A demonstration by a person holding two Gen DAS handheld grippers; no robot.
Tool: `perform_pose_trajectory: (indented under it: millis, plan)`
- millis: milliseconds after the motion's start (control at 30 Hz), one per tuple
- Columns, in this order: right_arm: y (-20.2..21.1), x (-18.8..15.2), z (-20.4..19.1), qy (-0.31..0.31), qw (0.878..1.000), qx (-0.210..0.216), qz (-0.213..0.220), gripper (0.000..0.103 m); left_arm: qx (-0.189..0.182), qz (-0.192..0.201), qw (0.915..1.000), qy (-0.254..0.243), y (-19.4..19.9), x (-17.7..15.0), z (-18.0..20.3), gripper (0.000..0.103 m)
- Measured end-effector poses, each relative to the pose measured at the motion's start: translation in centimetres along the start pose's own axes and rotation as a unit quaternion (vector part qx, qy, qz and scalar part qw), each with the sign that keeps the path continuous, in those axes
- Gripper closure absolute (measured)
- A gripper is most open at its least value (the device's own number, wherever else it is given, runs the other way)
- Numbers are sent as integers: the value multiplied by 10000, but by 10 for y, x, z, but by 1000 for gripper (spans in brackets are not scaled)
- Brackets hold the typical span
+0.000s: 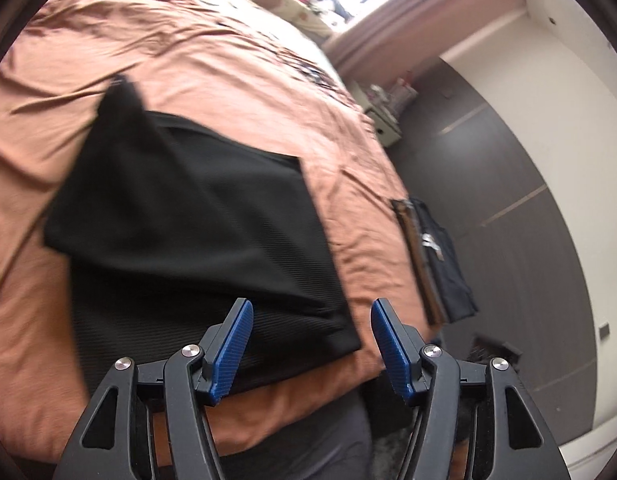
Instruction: Fold small clothes
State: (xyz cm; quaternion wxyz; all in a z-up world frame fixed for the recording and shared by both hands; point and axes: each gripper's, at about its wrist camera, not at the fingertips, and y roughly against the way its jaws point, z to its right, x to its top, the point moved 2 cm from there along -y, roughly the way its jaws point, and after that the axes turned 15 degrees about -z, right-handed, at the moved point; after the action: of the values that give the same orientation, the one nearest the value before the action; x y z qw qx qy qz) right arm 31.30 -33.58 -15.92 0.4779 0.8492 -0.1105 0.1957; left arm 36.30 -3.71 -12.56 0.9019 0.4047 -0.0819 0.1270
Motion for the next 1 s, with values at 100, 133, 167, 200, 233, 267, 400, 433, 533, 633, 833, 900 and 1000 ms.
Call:
perform_pose_trajectory:
  millis: [100, 133, 167, 200, 233, 267, 400, 433, 533, 633, 833, 900, 1000]
  plan:
    - [-7, 12, -5, 156, 9995, -254, -142, 34, 214, 65, 9995, 208, 6, -9, -27, 40]
    - [-9, 15, -7, 218, 9991, -315, -174, 34, 260, 72, 9993, 265, 8, -11, -33, 40]
    - [-12, 20, -11, 326, 9983, -423, -223, 34, 309, 73, 9989, 335, 9, -13, -41, 40]
    - [-15, 24, -15, 414, 9975, -508, -270, 34, 364, 64, 9984, 428, 9, -16, -50, 40]
    - [-19, 28, -19, 511, 9964, -597, -327, 34, 392, 57, 9980, 488, 10, -18, -56, 40]
    - [-22, 33, -23, 606, 9951, -676, -379, 34, 418, 48, 9976, 547, 10, -20, -63, 40]
    - [-33, 50, -37, 835, 9923, -785, -468, 38, 583, -31, 9956, 734, 5, -24, -86, 41]
    - [-37, 55, -39, 908, 9915, -785, -500, 40, 637, -58, 9950, 762, 4, -25, -90, 41]
    - [-52, 68, -48, 1166, 9857, -1034, -636, 41, 745, -137, 9928, 927, -1, -26, -102, 41]
    - [-68, 76, -55, 1307, 9810, -1145, -863, 41, 703, -177, 9925, 982, -4, -28, -110, 41]
    - [-94, 87, -82, 1814, 9656, -1534, -1055, 41, 834, -377, 9907, 1011, -17, -30, -119, 42]
    - [-103, 90, -91, 1972, 9600, -1668, -1083, 41, 803, -381, 9909, 1012, -18, -30, -121, 42]
    - [-117, 92, -100, 2131, 9541, -1752, -1164, 41, 803, -408, 9909, 1003, -20, -30, -122, 44]
